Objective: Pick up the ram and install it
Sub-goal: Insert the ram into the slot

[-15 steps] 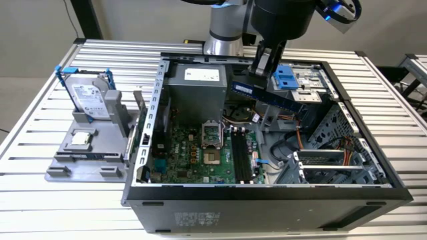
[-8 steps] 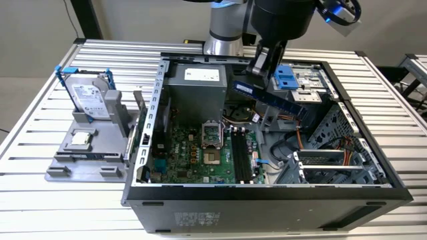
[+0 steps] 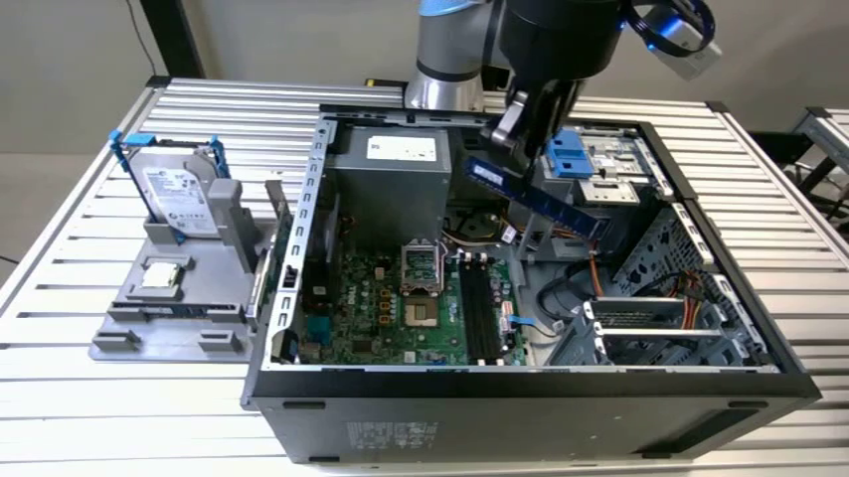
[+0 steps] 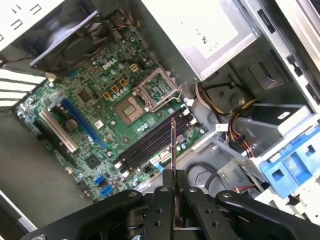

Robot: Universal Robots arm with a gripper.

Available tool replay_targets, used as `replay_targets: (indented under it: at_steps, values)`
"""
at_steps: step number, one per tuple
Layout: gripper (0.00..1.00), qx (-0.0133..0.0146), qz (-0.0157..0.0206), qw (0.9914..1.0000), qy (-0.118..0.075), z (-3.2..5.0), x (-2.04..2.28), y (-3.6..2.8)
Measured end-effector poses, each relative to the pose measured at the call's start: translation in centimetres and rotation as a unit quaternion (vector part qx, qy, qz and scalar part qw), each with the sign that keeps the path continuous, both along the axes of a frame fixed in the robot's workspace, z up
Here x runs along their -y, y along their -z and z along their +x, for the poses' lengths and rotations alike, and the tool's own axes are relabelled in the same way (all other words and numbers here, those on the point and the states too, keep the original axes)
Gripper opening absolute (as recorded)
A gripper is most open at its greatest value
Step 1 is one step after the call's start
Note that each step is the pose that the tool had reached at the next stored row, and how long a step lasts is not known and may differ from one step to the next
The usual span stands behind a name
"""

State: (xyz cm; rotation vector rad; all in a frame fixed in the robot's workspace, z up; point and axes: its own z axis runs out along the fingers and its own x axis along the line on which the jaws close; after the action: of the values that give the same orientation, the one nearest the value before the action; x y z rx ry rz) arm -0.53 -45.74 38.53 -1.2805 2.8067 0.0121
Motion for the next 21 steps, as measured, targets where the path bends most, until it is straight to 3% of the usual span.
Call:
replay_targets:
  at_steps: [3, 6, 13, 19, 21]
  values:
    - [0.00, 0.0000, 0.0000, 0.99969, 0.025, 0.00, 0.00, 0.01]
    - [0.00, 0.0000, 0.0000, 0.99885, 0.048, 0.00, 0.00, 0.02]
    - [0.00, -0.0004, 0.0006, 0.99538, 0.096, 0.00, 0.00, 0.08]
    - [0.00, -0.0067, 0.0028, 0.99277, 0.120, -0.02, 0.00, 0.11]
    - [0.00, -0.0073, 0.0032, 0.99130, 0.131, -0.03, 0.00, 0.10]
